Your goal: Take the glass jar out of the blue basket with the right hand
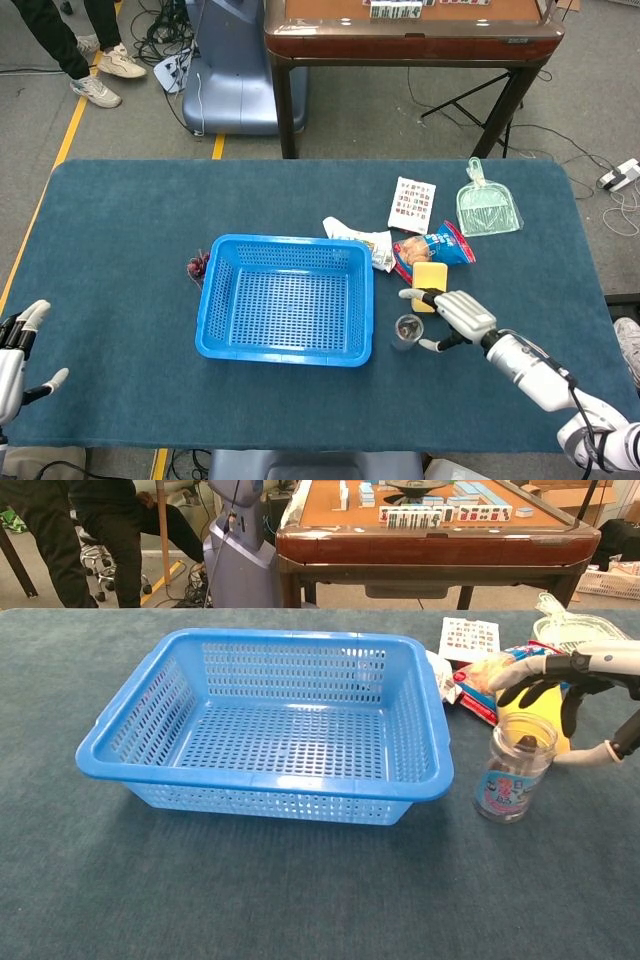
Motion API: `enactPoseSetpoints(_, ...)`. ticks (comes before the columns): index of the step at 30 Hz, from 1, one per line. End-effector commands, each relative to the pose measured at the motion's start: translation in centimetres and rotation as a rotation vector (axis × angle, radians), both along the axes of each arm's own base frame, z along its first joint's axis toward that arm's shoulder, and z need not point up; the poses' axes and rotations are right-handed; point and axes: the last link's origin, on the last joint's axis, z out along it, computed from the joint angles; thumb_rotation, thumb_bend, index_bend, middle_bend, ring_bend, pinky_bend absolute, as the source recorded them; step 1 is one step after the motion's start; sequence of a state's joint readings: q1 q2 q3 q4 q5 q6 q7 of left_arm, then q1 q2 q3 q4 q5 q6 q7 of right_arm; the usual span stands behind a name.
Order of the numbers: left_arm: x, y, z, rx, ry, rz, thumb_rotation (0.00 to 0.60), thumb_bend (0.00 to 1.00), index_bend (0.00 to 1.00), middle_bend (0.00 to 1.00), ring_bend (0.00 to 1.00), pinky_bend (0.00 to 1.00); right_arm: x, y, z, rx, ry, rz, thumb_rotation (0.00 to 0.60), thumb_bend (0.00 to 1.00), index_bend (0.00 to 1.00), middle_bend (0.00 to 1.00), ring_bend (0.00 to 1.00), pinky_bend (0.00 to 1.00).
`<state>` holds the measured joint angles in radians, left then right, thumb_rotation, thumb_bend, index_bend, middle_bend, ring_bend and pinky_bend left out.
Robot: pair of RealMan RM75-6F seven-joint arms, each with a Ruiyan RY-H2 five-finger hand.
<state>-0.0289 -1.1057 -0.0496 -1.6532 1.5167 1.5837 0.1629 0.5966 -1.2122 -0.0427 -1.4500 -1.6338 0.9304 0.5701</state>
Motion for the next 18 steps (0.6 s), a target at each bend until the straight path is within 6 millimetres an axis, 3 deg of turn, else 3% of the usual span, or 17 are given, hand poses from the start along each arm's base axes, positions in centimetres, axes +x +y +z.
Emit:
enactPoseSetpoints(1,0.0,0.0,0.0,0.001,0.0,0.002,0.6,0.15,0.13,0.14,0.15,0.18,0.1,0.1,0.9,-0.031,-0.01,0.011,0.6,0.2,0.06,0.13,0.12,0.31)
enactPoseSetpoints(9,-0.1,0.4,0.4,0.008,0.009,-0.003,0.6,0.15,0.13,0.14,0.15,0.18,-0.4,0.7,6.7,-0.254,-0.011,0.026,0.6,0.2,0.06,0.17,0.12,0.31)
enactPoseSetpoints(13,-0.2,0.6,0.2,0.004,0.013,0.003,0.6,0.15,0.13,0.14,0.15,0.18,-1.7,2.3,9.1,-0.381,0.105,0.018,0.6,0.22,0.13,0.23,0.15,0.31)
enactPoseSetpoints(18,-0.3,0.7,-0.2,-0.005,0.005,0.005,0.6,0.15,0.13,0.14,0.15,0.18,-3.3,5.6,10.4,-0.497,0.164,-0.034,0.6,0.23,0.17,0.24,0.15,0.31)
